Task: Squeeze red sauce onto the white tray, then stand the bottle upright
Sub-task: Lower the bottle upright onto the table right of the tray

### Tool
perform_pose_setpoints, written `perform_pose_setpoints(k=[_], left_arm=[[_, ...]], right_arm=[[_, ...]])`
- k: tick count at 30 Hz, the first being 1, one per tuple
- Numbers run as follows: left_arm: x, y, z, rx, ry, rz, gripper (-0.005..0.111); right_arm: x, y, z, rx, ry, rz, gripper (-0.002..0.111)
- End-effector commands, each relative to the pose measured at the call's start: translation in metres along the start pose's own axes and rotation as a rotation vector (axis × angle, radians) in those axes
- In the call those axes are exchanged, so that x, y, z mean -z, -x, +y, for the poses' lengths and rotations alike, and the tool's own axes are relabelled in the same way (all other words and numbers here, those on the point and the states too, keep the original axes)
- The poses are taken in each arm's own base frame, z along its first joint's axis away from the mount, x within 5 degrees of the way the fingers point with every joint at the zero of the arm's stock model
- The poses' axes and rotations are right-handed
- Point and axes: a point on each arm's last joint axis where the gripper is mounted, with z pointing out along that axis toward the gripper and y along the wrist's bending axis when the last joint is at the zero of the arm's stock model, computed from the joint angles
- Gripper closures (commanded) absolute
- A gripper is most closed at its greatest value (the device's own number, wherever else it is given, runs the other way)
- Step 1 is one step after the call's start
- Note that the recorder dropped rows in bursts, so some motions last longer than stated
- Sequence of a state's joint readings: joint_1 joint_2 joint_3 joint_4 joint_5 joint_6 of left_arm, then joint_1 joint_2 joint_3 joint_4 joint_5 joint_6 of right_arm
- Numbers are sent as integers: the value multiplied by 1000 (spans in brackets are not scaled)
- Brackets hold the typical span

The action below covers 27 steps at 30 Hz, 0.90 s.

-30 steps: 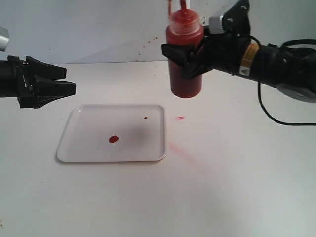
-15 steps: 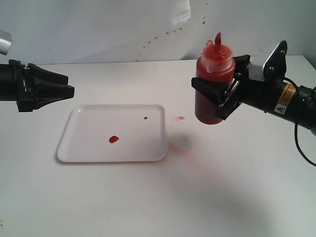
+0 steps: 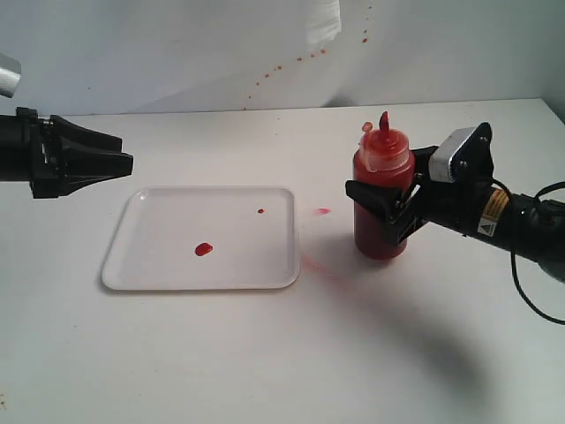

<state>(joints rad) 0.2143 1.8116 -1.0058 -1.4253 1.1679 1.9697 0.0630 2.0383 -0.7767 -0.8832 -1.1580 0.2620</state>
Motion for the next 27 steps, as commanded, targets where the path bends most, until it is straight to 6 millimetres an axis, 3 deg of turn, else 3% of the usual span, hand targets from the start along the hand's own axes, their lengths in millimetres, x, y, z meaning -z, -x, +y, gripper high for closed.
perform_pose_setpoints(k=[1,5,8,18,27], left_arm=[[0,4,-2,-10,-6,-6,52],[0,4,-2,-10,-6,-6,52],[0,4,-2,-10,-6,-6,52],[0,4,-2,-8,-6,-6,52],[0,5,-2,11,-12,-8,52]], right_arm=[[-1,2,-5,-27,-45,-67,108],[-1,-2,-4,-30,-33,-56,108],[-1,-3,-2,-25,-15,-52,102],[-1,-3,-2,-92,-14,-53,45],[-1,-3,-1,-85,3,-48,18]])
